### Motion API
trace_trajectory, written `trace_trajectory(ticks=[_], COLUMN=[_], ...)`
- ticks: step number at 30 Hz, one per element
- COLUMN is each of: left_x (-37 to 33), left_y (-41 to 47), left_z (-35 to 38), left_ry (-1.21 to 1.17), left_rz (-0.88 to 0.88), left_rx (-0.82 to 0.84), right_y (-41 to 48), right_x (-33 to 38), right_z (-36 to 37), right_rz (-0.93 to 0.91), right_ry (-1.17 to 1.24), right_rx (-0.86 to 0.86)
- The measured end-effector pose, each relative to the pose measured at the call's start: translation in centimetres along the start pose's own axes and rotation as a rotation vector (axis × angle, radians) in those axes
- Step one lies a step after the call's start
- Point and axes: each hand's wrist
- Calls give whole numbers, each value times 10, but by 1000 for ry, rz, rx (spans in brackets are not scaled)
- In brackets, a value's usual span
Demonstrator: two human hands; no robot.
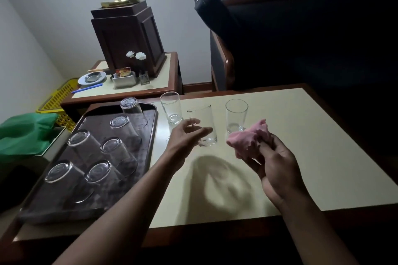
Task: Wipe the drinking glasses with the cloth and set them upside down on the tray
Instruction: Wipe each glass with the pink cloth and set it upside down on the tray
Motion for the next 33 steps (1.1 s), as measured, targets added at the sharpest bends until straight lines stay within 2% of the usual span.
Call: trace_trajectory(ticks=[3, 7, 11, 13, 16, 20, 22, 25, 29, 33], left_x=[-21, -41, -53, -51, -43, -37, -36, -35, -32, -37], left_y=[-51, -111, -153, -174, -204, -232, -241, -251, -263, -267], left_z=[-5, -10, -22, -25, -24, -21, -21, -24, -32, -51], left_ry=[-175, -347, -401, -405, -413, -512, -512, -465, -441, -391], left_rz=[8, -2, -35, -70, -100, -46, 0, 24, -37, -14], left_rx=[82, 125, 5, -5, 49, 57, 26, -14, 100, 162], right_y=[-15, -58, -108, -128, -142, -149, -164, -191, -190, -186], right_x=[-1, 2, -17, -21, -5, 1, -9, -22, -4, 20], right_z=[17, 47, 47, 47, 54, 51, 44, 40, 45, 36], right_rz=[-144, -349, -316, -340, -372, -210, -198, -315, -473, -577], right_ry=[-141, -412, -365, -384, -437, -423, -466, -474, -526, -742], right_rx=[109, 442, 352, 328, 376, 471, 477, 502, 465, 439])
Point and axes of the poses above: each hand's wrist, its own y-axis towards the middle knuckle, its own z-axis out of the palm, x = y × z, and after that the axes turned 2 degrees about z, right-handed
